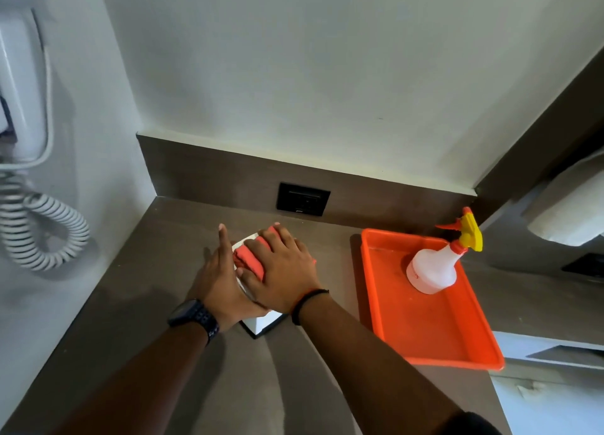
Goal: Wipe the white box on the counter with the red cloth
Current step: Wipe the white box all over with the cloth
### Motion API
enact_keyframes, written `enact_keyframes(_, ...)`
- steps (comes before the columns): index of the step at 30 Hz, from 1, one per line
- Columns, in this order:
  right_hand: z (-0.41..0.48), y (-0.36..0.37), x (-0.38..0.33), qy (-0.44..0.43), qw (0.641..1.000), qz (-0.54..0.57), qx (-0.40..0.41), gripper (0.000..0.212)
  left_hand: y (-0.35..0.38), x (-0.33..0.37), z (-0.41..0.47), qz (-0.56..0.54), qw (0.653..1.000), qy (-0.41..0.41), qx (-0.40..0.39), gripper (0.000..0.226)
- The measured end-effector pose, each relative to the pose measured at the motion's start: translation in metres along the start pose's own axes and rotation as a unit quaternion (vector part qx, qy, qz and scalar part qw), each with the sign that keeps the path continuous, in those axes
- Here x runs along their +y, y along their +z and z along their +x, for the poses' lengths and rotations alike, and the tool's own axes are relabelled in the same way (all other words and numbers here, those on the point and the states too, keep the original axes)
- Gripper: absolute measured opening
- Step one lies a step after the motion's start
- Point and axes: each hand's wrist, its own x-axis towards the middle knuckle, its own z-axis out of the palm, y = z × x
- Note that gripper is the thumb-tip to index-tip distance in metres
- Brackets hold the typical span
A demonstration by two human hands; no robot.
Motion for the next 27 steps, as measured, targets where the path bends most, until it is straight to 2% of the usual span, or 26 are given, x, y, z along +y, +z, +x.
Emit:
enact_keyframes(4,-0.012,0.001,0.008,0.000,1.000,0.007,0.003,0.054,0.000,0.002,-0.002,-0.024,1.000,-0.011,-0.013,0.154)
enact_keyframes(7,-0.012,-0.001,0.012,0.065,0.996,0.048,0.038,0.057,-0.003,0.008,-0.003,0.005,1.000,-0.020,-0.007,0.160)
enact_keyframes(9,0.000,-0.005,0.012,0.117,0.990,0.081,0.006,0.055,-0.004,0.011,-0.004,0.006,0.999,-0.034,-0.012,0.162)
enact_keyframes(11,0.012,-0.007,0.009,0.133,0.988,0.082,-0.010,0.054,-0.004,0.012,-0.003,0.005,0.999,-0.040,-0.011,0.161)
enact_keyframes(16,0.015,-0.001,-0.009,0.067,0.997,0.019,0.021,0.045,-0.002,0.009,-0.003,0.004,0.999,-0.041,0.003,0.165)
enact_keyframes(21,-0.004,0.005,0.004,-0.001,0.998,-0.004,0.069,0.047,0.000,0.010,-0.009,0.019,0.999,-0.033,0.013,0.159)
enact_keyframes(27,0.001,-0.004,0.024,0.117,0.989,0.091,0.018,0.048,0.001,0.020,-0.007,0.026,0.997,-0.072,0.017,0.157)
